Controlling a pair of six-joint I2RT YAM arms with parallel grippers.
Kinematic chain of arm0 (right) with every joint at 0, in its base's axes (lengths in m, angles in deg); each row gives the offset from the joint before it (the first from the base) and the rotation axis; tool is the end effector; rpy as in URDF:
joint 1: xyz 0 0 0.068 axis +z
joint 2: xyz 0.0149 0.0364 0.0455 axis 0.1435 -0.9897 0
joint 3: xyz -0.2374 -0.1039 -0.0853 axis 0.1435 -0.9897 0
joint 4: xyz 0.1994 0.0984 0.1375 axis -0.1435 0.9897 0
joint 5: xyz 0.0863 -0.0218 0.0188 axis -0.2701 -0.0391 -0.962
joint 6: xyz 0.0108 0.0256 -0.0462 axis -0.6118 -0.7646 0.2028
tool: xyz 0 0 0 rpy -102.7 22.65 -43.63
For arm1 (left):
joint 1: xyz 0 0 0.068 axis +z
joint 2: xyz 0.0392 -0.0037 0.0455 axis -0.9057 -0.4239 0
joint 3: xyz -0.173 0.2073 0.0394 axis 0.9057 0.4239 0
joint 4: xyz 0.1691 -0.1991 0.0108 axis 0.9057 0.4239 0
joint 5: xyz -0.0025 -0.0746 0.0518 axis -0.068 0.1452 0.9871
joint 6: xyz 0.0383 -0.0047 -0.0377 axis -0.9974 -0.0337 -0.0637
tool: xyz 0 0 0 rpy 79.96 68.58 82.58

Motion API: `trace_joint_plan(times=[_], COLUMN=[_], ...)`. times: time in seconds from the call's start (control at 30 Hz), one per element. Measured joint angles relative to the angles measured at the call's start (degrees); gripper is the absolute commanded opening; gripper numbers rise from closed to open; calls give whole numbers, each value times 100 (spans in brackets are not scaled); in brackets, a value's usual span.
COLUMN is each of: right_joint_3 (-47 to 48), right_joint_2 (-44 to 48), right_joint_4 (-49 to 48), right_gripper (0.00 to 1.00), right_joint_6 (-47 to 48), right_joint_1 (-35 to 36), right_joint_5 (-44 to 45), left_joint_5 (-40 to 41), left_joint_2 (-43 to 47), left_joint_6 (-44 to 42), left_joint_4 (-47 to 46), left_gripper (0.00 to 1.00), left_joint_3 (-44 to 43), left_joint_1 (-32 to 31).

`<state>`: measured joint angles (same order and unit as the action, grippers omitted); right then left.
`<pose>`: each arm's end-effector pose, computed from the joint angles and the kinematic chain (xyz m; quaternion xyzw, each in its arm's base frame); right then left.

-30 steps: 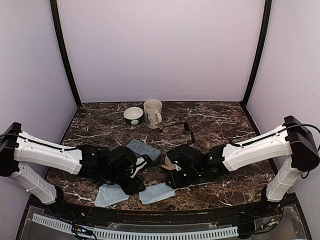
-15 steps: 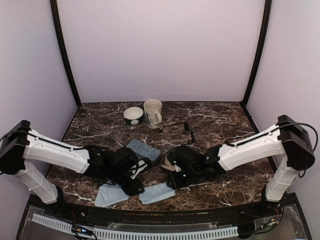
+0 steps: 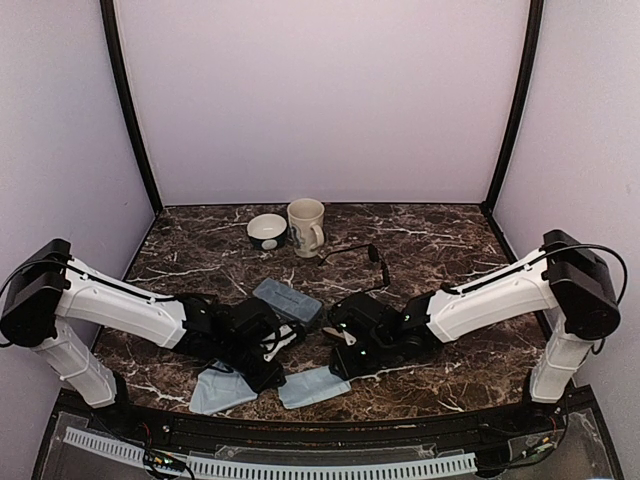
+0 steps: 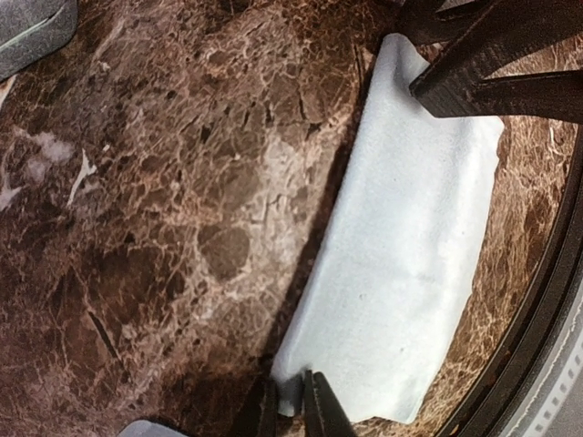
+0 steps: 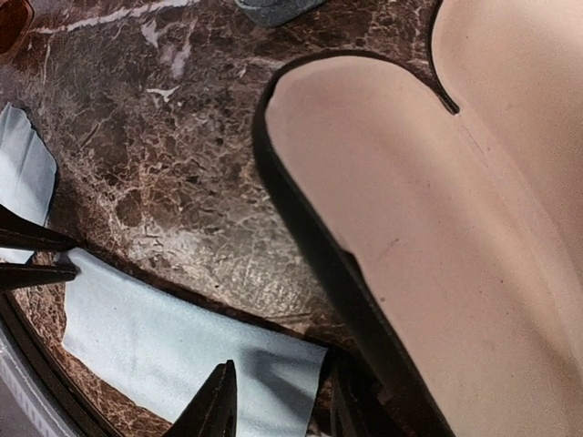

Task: Organize the sunglasses
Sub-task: Pick up the glasses cleaning cloth from the center of the board.

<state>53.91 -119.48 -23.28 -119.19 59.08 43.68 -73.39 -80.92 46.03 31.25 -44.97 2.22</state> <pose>0.1318 0.3125 0.1443 -0.2101 0.9382 0.2152 0.1711 0.1274 -0.2561 0.1456 0.3920 0.8759 -0.2193 0.1759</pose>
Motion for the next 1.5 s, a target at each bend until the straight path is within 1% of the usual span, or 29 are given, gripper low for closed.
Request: trace_joint_plan(times=[0.23, 0.57, 0.83, 1.23, 1.5], right_joint_3=[0, -72, -151, -216, -328], right_joint_2=[-7, -42, -44, -52, 76], right_joint_4=[-22, -308, -463, -540, -584], right_gripper=[36, 32, 22, 0, 0], right_joint_6=[216, 693, 1025, 1187, 1108], right_joint_1=[0, -22, -72, -74, -74], right_joint_5=[142, 127, -22, -70, -33], left_joint_5=[92, 173, 175, 179, 177], left_joint_2=[0, -7, -17, -17, -17], left_joint_6=[-24, -105, -146, -166, -160], left_joint_4=[0, -4, -9, -9, -15], left_gripper=[0, 0, 0, 0, 0], left_joint_3=[2, 0, -2, -11, -144], left_joint_1=[20, 72, 72, 72, 72])
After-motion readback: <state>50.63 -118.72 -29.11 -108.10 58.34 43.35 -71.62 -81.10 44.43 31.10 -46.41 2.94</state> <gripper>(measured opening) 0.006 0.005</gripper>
